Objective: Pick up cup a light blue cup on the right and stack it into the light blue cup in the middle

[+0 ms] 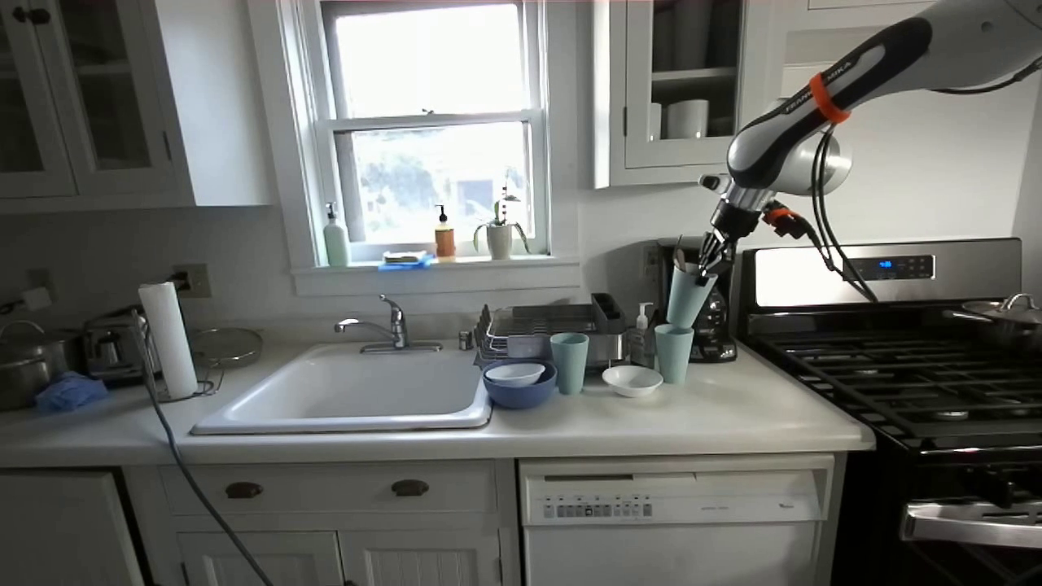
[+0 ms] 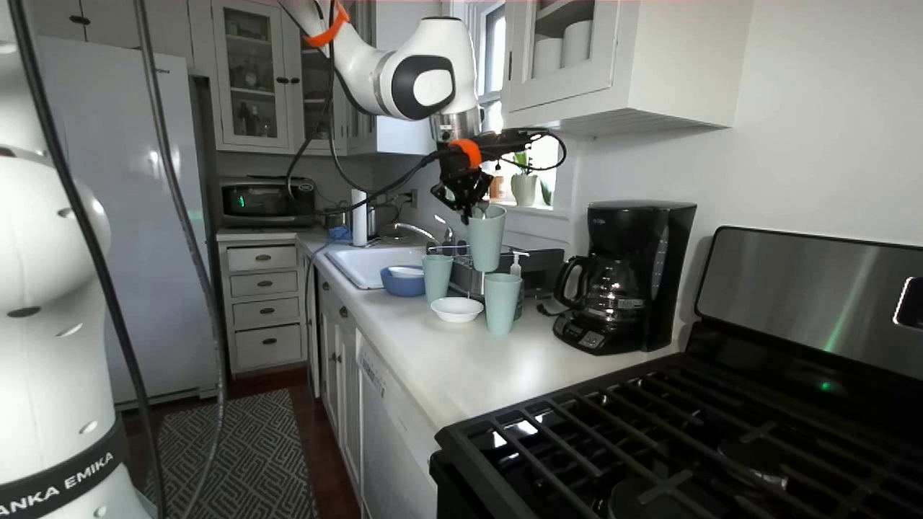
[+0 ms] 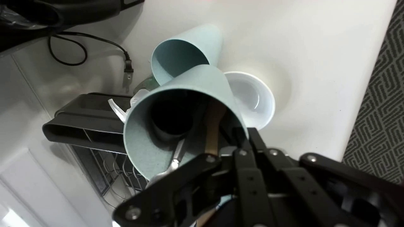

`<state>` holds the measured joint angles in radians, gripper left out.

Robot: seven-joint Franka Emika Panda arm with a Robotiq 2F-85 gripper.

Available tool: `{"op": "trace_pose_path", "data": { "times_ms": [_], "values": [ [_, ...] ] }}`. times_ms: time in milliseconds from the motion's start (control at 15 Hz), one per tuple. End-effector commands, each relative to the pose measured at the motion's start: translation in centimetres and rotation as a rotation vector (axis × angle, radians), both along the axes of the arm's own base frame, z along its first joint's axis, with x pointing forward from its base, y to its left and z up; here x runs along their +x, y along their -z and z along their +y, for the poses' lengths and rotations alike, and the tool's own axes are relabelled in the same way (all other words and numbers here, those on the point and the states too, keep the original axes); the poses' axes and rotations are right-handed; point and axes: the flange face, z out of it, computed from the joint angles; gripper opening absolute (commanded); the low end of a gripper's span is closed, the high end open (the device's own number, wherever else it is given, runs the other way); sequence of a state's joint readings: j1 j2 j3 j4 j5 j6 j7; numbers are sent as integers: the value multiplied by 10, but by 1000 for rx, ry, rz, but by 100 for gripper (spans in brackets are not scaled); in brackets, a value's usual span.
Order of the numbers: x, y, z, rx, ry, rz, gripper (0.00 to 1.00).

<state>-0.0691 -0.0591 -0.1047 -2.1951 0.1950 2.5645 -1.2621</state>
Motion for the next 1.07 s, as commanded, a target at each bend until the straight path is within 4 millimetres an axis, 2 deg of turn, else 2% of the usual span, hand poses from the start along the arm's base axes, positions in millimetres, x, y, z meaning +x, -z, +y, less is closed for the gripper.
{"op": "trace_pose_path", "data": {
  "times_ms": [0,667,1000],
  "values": [
    [12,6,-2,1,-2,-29,2],
    [37,31,-6,-34,13,-45,2],
    [50,50,-12,-52,23,-33,2]
  ]
}}
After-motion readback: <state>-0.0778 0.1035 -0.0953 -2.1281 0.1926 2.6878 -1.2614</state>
